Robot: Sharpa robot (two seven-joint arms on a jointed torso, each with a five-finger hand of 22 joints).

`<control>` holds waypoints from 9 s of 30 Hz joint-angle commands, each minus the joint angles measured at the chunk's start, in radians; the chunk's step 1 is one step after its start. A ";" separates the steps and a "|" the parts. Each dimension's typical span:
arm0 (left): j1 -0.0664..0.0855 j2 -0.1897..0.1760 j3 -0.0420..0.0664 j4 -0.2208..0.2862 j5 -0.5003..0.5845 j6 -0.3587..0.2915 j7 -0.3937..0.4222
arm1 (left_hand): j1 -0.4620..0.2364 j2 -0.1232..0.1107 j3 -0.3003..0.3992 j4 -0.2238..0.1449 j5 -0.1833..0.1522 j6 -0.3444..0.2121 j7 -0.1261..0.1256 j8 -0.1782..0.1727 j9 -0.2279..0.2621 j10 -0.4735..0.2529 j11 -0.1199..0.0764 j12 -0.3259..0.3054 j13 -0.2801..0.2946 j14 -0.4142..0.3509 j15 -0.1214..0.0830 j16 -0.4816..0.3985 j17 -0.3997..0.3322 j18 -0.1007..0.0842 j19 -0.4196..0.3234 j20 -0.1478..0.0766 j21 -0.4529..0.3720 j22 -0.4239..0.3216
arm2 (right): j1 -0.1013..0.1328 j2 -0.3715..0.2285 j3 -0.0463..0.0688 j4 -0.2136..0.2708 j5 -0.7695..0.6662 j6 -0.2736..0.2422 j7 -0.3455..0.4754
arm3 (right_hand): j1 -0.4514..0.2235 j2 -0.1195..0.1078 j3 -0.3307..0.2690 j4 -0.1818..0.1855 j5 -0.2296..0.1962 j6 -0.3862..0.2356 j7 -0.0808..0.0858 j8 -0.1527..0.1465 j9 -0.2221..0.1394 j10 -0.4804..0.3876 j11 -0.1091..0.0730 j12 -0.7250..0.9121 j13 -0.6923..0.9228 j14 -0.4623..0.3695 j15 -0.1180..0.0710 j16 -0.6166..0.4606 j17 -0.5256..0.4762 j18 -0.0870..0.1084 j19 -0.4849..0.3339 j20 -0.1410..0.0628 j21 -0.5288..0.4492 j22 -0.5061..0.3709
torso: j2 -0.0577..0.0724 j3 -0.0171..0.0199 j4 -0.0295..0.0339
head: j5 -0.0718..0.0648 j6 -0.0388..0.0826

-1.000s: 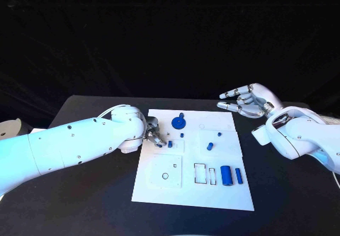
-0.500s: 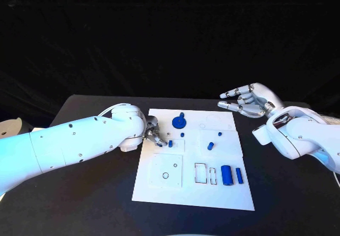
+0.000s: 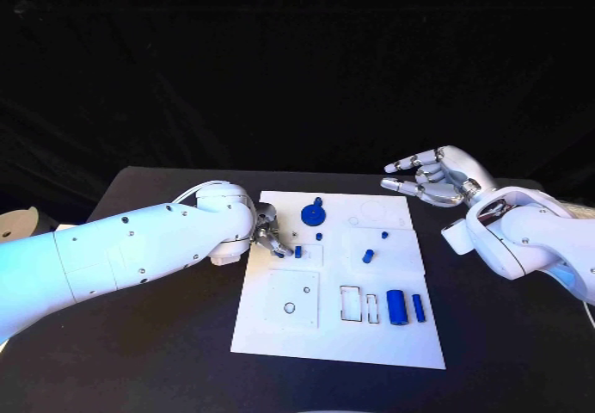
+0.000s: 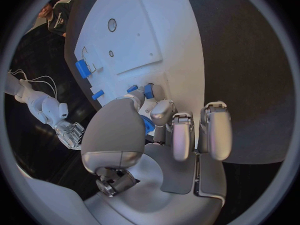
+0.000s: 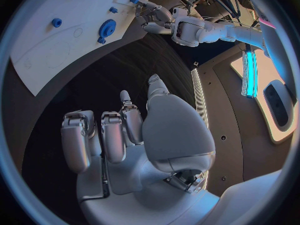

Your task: Assemble the parts on the task board

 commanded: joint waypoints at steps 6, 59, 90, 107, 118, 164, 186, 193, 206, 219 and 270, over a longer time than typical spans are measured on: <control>-0.016 0.004 -0.012 -0.009 0.015 0.072 -0.015 | -0.021 -0.004 -0.037 0.019 0.005 0.002 0.007 -0.002 0.000 -0.001 -0.002 -0.004 -0.012 0.104 -0.006 0.003 0.263 -0.011 0.060 -0.006 0.015 0.183 | -0.001 0.000 0.000 0.006 -0.044 0.012 0.008 | 0.008 0.004 -0.011 -0.005 -0.002 -0.006 -0.004 0.000 0.001 -0.008 0.004 -0.007 0.114 0.085 0.002 -0.006 0.170 0.012 0.065 0.004 -0.005 0.190 | 0.001 -0.0001 0.0003 | 0.000 -0.001; -0.015 -0.001 -0.012 -0.012 0.016 0.049 -0.014 | -0.078 0.011 -0.131 0.053 0.006 0.005 0.003 0.010 0.002 -0.003 -0.005 -0.003 -0.020 0.104 -0.010 0.003 0.263 -0.011 0.062 -0.009 0.014 0.185 | -0.001 -0.001 0.000 0.010 -0.054 0.017 0.006 | 0.007 0.004 -0.016 -0.005 -0.006 -0.007 -0.004 0.000 0.001 -0.011 0.004 -0.014 0.110 0.083 0.003 -0.010 0.165 0.013 0.062 0.004 -0.007 0.186 | 0.000 -0.0007 0.0006 | -0.006 0.000; -0.016 -0.014 -0.010 -0.007 0.030 -0.010 -0.013 | -0.124 -0.031 -0.051 0.054 0.013 0.000 0.002 0.019 -0.001 -0.004 -0.006 -0.002 -0.031 0.104 -0.011 0.003 0.263 -0.011 0.063 -0.011 0.010 0.186 | -0.001 0.000 0.000 0.008 -0.055 0.019 0.004 | 0.007 0.005 -0.017 -0.005 -0.005 -0.007 -0.004 0.000 0.001 -0.013 0.004 -0.018 0.109 0.083 0.003 -0.011 0.162 0.014 0.061 0.004 -0.008 0.185 | 0.000 -0.0005 0.0007 | -0.009 -0.004; -0.016 -0.020 -0.007 -0.002 0.029 -0.014 -0.015 | -0.169 -0.026 -0.203 0.056 0.015 -0.003 0.002 0.025 -0.003 -0.009 -0.007 -0.004 -0.042 0.104 -0.012 0.003 0.263 -0.010 0.062 -0.011 0.004 0.184 | -0.002 0.001 0.000 0.006 -0.055 0.022 0.002 | 0.007 0.005 -0.017 -0.005 -0.005 -0.007 -0.004 0.000 0.001 -0.013 0.004 -0.018 0.109 0.083 0.003 -0.011 0.162 0.014 0.061 0.004 -0.008 0.185 | 0.000 -0.0008 0.0009 | -0.010 -0.003; -0.015 -0.028 -0.005 0.009 0.028 -0.021 -0.015 | -0.164 -0.003 -0.207 0.056 0.017 -0.004 0.001 0.026 -0.003 -0.009 -0.007 -0.003 -0.043 0.104 -0.012 0.003 0.263 -0.009 0.062 -0.011 0.002 0.183 | -0.005 0.003 0.000 0.004 -0.055 0.025 0.002 | 0.007 0.005 -0.017 -0.005 -0.005 -0.007 -0.004 0.000 0.001 -0.013 0.004 -0.018 0.109 0.083 0.003 -0.011 0.162 0.014 0.061 0.004 -0.008 0.185 | 0.000 -0.0006 0.0014 | -0.009 -0.002; 0.019 -0.102 0.029 0.011 0.236 -0.091 -0.001 | -0.012 -0.006 -0.139 0.049 0.013 -0.079 0.038 -0.044 -0.060 -0.078 0.022 -0.070 -0.142 0.104 0.008 0.003 0.263 0.012 0.029 0.006 -0.099 0.121 | -0.024 0.019 -0.001 -0.015 -0.051 0.030 -0.002 | 0.008 0.008 -0.020 -0.004 -0.004 -0.007 -0.004 0.000 0.001 -0.013 0.004 -0.017 0.108 0.083 0.003 -0.012 0.162 0.014 0.061 0.004 -0.009 0.184 | 0.000 -0.0005 0.0007 | -0.003 0.007; 0.021 -0.016 0.022 -0.096 0.114 0.048 0.021 | 0.041 -0.005 -0.296 0.052 0.011 -0.131 0.093 -0.217 -0.245 -0.096 0.069 -0.068 -0.167 0.104 0.048 0.003 0.263 0.015 0.028 0.043 -0.116 0.115 | -0.024 0.023 -0.001 -0.015 -0.051 0.029 -0.001 | 0.009 0.009 -0.020 -0.004 -0.003 -0.007 -0.004 0.000 0.001 -0.012 0.004 -0.016 0.109 0.083 0.003 -0.011 0.164 0.014 0.061 0.004 -0.009 0.185 | 0.001 -0.0016 -0.0004 | 0.004 0.010; 0.021 -0.007 0.021 -0.105 0.121 0.078 0.020 | 0.075 0.012 -0.292 0.048 0.012 -0.114 0.094 -0.226 -0.268 -0.095 0.070 -0.062 -0.166 0.104 0.050 0.003 0.263 0.013 0.031 0.045 -0.109 0.121 | -0.024 0.023 -0.001 -0.015 -0.051 0.031 -0.001 | 0.009 0.009 -0.020 -0.004 -0.003 -0.007 -0.004 0.000 0.001 -0.012 0.004 -0.016 0.109 0.083 0.003 -0.011 0.164 0.014 0.061 0.004 -0.009 0.185 | 0.000 -0.0006 0.0012 | 0.004 0.007; 0.021 -0.001 0.020 -0.108 0.139 0.104 0.020 | 0.117 0.026 -0.281 0.045 0.012 -0.089 0.093 -0.234 -0.294 -0.092 0.069 -0.056 -0.164 0.104 0.050 0.003 0.263 0.011 0.034 0.046 -0.099 0.129 | -0.024 0.023 -0.001 -0.015 -0.051 0.033 -0.002 | 0.010 0.011 -0.020 -0.005 -0.002 -0.007 -0.004 0.000 0.001 -0.011 0.004 -0.015 0.109 0.083 0.003 -0.011 0.164 0.013 0.062 0.004 -0.008 0.185 | 0.000 -0.0010 0.0009 | 0.004 0.006; 0.021 0.007 0.017 -0.116 0.146 0.092 0.020 | 0.127 0.034 -0.276 0.046 0.012 -0.084 0.094 -0.238 -0.303 -0.090 0.070 -0.054 -0.162 0.104 0.051 0.003 0.263 0.010 0.035 0.046 -0.095 0.132 | -0.024 0.024 -0.001 -0.015 -0.051 0.032 -0.002 | 0.010 0.011 -0.020 -0.005 -0.002 -0.007 -0.004 0.000 0.001 -0.011 0.004 -0.015 0.109 0.083 0.003 -0.011 0.164 0.013 0.062 0.004 -0.008 0.185 | 0.001 -0.0006 0.0007 | 0.003 0.007; 0.021 0.009 0.017 -0.126 0.200 0.071 0.027 | 0.187 0.019 -0.282 0.030 0.012 -0.066 0.099 -0.259 -0.356 -0.090 0.074 -0.047 -0.168 0.104 0.054 0.003 0.263 0.009 0.036 0.049 -0.092 0.139 | -0.025 0.026 -0.001 -0.018 -0.051 0.035 -0.006 | 0.012 0.016 -0.021 -0.005 0.000 -0.007 -0.004 0.000 0.002 -0.012 0.004 -0.015 0.109 0.083 0.002 -0.011 0.164 0.013 0.062 0.004 -0.008 0.185 | 0.000 -0.0005 0.0008 | 0.000 0.008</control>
